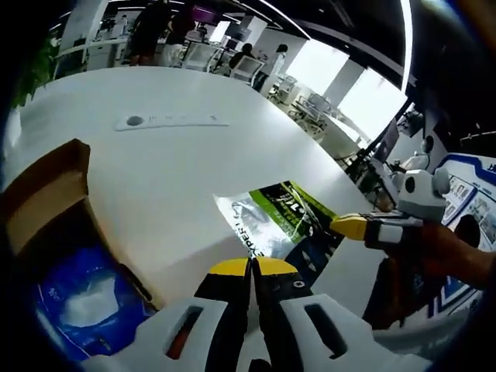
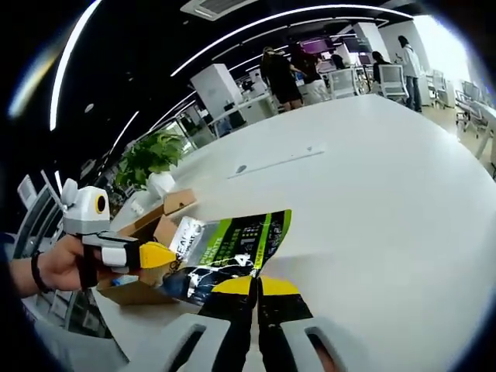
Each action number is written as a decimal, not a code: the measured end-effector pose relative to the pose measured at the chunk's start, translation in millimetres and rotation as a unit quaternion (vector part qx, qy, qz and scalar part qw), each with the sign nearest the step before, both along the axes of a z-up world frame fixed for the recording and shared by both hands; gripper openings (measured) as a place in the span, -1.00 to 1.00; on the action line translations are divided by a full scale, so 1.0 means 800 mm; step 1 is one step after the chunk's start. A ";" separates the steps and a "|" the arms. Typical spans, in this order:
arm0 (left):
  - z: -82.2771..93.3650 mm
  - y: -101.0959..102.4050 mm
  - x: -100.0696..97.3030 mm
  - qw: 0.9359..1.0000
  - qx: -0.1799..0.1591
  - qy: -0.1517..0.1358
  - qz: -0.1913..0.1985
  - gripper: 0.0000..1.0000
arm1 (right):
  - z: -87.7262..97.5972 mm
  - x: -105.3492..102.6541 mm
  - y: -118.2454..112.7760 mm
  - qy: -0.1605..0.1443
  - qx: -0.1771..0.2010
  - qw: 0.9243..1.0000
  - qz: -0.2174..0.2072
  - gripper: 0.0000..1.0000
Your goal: Operate the shoe box by opening the lid, removing the specified soft item, and placing it in the target area until the item is outside and the box remains undamaged.
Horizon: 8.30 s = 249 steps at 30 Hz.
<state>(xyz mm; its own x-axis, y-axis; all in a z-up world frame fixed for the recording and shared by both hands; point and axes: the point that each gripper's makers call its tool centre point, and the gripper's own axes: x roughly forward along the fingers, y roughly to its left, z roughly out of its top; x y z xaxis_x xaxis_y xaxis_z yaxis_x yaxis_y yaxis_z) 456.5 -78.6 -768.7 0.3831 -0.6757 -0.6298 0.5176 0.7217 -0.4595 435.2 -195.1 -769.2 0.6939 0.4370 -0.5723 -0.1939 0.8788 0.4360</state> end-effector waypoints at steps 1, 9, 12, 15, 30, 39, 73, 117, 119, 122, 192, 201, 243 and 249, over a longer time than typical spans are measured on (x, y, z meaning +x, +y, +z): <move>-0.003 -0.001 0.001 1.000 0.002 0.001 0.000 -1.00 | -0.002 0.002 -0.001 0.001 0.000 1.000 0.001 -1.00; -0.014 -0.013 0.015 1.000 0.004 0.007 0.005 -1.00 | -0.020 0.012 -0.012 0.007 0.004 1.000 0.001 -1.00; -0.021 -0.018 0.021 1.000 0.010 0.007 0.002 -1.00 | -0.025 0.015 -0.017 0.010 0.004 1.000 0.000 -1.00; -0.026 -0.022 0.025 1.000 0.017 0.005 0.001 -1.00 | -0.029 0.018 -0.020 0.012 0.004 1.000 0.000 -1.00; -0.054 -0.033 0.034 0.998 0.063 0.011 -0.009 -1.00 | -0.061 0.033 -0.029 0.033 -0.007 0.999 0.013 -1.00; -0.067 -0.032 0.037 0.996 0.080 0.023 -0.011 -1.00 | -0.075 0.032 -0.028 0.043 -0.006 0.999 0.017 -1.00; -0.102 -0.029 0.040 0.989 0.138 0.056 -0.016 -0.98 | -0.085 0.019 -0.025 0.056 -0.018 0.998 0.022 -1.00; 0.037 0.021 0.028 0.996 0.060 -0.057 -0.023 -0.66 | -0.014 -0.004 -0.024 0.010 -0.031 0.999 -0.007 -0.56; 0.045 0.030 0.025 0.996 0.057 -0.068 -0.024 -0.66 | -0.010 -0.005 -0.013 0.007 -0.027 1.000 -0.003 -0.51; 0.059 0.041 0.013 0.995 0.053 -0.076 -0.024 -0.64 | -0.006 -0.009 0.002 0.002 -0.026 1.000 0.003 -0.48; 0.106 0.258 -0.091 0.991 0.016 -0.108 0.083 -0.33 | 0.050 -0.063 0.217 -0.023 -0.037 0.984 0.174 -0.15; 0.099 0.279 -0.102 0.990 0.015 -0.102 0.100 -0.30 | 0.051 -0.060 0.226 -0.024 -0.041 0.981 0.187 -0.14; 0.060 0.319 -0.138 0.989 0.006 -0.066 0.130 -0.21 | 0.033 -0.052 0.270 -0.008 -0.075 0.968 0.241 -0.11; 0.058 0.320 -0.144 0.989 0.006 -0.065 0.131 -0.21 | 0.040 -0.045 0.283 -0.015 -0.083 0.963 0.255 -0.11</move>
